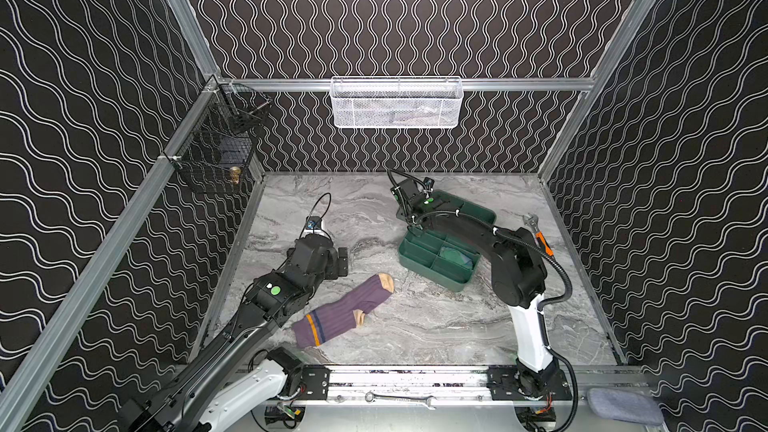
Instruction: Roll the socks
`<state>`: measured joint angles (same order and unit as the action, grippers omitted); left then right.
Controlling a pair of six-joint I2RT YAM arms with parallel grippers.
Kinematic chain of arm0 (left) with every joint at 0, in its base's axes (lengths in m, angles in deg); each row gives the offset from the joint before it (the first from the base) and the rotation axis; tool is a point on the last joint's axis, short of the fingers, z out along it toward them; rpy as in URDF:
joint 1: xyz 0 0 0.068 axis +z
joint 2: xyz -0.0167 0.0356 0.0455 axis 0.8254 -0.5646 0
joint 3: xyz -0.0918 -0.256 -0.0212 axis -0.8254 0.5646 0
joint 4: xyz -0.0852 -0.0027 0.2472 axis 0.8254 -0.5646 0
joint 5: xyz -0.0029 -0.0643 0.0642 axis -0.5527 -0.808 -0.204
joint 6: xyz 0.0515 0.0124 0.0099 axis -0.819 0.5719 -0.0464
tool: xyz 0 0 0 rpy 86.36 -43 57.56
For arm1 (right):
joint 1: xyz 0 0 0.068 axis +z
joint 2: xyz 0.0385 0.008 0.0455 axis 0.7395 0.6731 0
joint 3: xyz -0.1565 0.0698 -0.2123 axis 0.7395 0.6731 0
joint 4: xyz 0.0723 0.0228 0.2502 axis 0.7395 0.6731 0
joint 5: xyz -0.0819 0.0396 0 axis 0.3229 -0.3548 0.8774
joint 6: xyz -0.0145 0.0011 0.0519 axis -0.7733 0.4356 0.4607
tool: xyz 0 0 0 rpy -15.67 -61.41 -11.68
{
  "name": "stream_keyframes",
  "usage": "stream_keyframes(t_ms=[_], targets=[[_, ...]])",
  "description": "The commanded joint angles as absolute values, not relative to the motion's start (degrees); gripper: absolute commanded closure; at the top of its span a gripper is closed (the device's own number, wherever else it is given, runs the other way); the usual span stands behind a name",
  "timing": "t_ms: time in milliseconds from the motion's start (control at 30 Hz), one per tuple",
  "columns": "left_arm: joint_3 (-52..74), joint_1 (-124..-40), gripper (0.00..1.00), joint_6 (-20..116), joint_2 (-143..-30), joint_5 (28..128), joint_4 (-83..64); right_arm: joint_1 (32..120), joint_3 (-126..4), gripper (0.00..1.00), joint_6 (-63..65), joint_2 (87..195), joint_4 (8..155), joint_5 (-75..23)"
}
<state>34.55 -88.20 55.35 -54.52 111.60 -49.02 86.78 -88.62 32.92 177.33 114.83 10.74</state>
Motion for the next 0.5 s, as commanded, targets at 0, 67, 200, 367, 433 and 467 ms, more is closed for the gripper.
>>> stream_keyframes(t_ms=[0,67,200,367,433,467], targets=[[34.9,-88.1,0.01,56.2,-54.1,113.2,-49.4,87.1,-89.7,0.39,34.7,178.8,116.8,13.8],[35.1,-88.1,0.01,56.6,-54.2,113.3,-49.4,87.2,-89.6,0.42,34.1,179.7,116.5,14.8],[35.3,-88.1,0.01,56.6,-54.4,113.0,-49.7,87.1,-88.6,0.49,33.2,180.9,115.4,16.1],[35.5,-88.1,0.01,56.8,-54.6,113.2,-50.6,87.1,-87.6,0.63,31.1,181.7,114.0,17.2],[35.8,-88.1,0.01,56.8,-54.4,113.1,-50.5,87.1,-86.9,0.71,30.8,181.3,114.1,17.7],[35.9,-88.1,0.02,56.8,-54.4,113.0,-50.5,87.1,-86.1,0.75,30.7,180.9,114.1,18.2]])
